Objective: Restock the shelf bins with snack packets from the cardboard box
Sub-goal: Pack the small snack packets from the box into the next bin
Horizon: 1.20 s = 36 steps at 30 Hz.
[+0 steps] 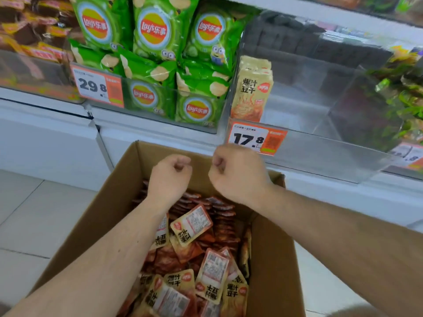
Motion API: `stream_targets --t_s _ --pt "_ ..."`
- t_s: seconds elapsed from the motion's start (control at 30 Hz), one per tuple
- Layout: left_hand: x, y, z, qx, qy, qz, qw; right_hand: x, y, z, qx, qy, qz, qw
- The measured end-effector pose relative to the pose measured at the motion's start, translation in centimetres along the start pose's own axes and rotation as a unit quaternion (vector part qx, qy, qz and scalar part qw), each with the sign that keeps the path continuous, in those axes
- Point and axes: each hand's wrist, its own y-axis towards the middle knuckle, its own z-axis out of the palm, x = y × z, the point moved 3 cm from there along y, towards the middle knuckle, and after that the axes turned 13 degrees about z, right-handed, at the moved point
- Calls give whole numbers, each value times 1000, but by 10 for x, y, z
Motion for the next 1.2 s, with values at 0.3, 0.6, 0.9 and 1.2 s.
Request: stream_targets --t_s 0.3,0.6,0.9,1.2 --pt "56 -17 6 52 33 -80 995 -86 -29 186 310 -35 346 885" --pt "105 -37 13 90 28 -206 974 -108 -40 238 225 108 531 810" --pt "110 -64 24 139 -223 -505 822 -73 -45 183 159 114 182 964" --pt "111 -62 16 65 -198 -433 877 -90 -79 181 313 -94 118 938"
